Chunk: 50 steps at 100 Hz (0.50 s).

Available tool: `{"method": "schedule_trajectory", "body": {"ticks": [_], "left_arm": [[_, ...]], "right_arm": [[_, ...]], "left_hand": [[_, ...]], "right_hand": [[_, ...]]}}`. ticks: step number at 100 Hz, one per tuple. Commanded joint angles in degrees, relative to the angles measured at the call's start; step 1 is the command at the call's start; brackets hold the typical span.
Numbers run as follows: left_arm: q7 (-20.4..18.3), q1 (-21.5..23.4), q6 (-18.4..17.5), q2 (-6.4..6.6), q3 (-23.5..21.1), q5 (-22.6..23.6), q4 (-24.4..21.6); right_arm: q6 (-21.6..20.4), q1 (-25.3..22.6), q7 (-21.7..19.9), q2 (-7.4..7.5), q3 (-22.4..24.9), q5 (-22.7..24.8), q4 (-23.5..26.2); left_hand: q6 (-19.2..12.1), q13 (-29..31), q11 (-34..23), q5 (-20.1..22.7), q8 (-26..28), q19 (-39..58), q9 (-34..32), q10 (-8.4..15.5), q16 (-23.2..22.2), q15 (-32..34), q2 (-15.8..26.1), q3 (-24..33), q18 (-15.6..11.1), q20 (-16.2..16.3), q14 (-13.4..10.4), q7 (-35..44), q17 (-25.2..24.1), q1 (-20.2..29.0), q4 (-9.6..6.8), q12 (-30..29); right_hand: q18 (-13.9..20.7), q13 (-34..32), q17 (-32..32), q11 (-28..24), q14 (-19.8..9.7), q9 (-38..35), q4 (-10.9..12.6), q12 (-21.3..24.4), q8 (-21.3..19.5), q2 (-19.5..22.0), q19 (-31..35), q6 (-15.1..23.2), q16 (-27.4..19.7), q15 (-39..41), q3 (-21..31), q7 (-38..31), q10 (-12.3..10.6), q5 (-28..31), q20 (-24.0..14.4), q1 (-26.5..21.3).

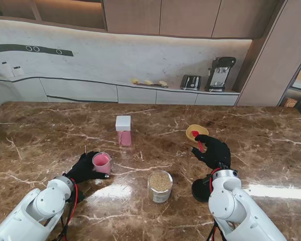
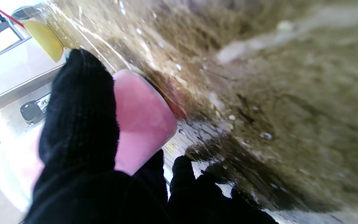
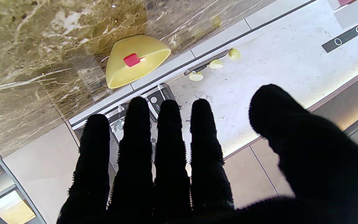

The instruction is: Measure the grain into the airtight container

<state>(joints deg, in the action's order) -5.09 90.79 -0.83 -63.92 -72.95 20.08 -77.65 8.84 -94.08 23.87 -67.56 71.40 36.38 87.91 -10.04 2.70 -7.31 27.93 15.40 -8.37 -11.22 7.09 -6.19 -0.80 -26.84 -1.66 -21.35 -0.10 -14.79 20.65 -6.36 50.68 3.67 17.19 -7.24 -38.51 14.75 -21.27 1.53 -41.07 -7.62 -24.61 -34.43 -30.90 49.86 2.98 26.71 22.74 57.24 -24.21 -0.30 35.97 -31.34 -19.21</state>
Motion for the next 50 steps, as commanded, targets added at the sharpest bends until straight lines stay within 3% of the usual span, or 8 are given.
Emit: {"method": "schedule_trajectory", "body": {"ticks": [1,23,50], "left_arm": [[-1.28,2.38,1.01,0.55,0.34,0.28,3.85],[-1.33,2.62,-0.22,0.65,-0.13,0.67,4.26],[-0.88,3.7,-2.38,0.7,-1.8,0.82,3.69]], "right_arm": [[0.09,-0.53,-0.64,-0.25,-0.09,-0.28,0.06],[0.15,-0.55,-0.79,-0.19,-0.19,-0.04,0.34],[0.17,-0.71,-0.89,-0.12,-0.02,0.3,0.89]], "left_hand": [[-1.61,-0.57,-0.54,-2.74,-1.34,6.91,1.51,-4.16,-2.05,0.37,-2.32,1.09,22.71,-0.21,13.82,-1.72,4.54,0.46,-1.87,0.49],[-0.37,-0.53,1.03,-10.45,-5.8,6.9,2.1,-3.07,-2.2,0.37,-4.76,1.45,23.05,-0.21,13.73,-9.83,4.48,-1.22,-1.17,0.41],[0.01,-0.41,2.99,-13.22,-8.18,6.91,3.01,-1.71,-2.42,0.37,-5.95,1.15,22.82,-0.21,12.27,-13.6,4.52,-2.41,-0.75,0.19]], "right_hand": [[-0.22,1.78,-0.83,0.6,0.2,1.27,2.54,-0.69,-0.14,0.04,-1.53,0.77,-1.33,-0.52,0.91,1.27,-0.08,-1.07,-1.48,1.74],[-0.19,1.77,-0.78,0.63,0.18,1.37,2.54,-0.67,-0.13,-0.04,-1.56,0.67,-1.34,-0.53,0.89,1.33,-0.02,-1.22,-1.5,1.68],[-0.09,1.79,-0.81,0.67,0.16,1.45,2.52,-0.66,-0.13,-0.15,-1.65,0.57,-1.37,-0.59,0.7,1.39,-0.07,-1.38,-1.47,1.75]]}}
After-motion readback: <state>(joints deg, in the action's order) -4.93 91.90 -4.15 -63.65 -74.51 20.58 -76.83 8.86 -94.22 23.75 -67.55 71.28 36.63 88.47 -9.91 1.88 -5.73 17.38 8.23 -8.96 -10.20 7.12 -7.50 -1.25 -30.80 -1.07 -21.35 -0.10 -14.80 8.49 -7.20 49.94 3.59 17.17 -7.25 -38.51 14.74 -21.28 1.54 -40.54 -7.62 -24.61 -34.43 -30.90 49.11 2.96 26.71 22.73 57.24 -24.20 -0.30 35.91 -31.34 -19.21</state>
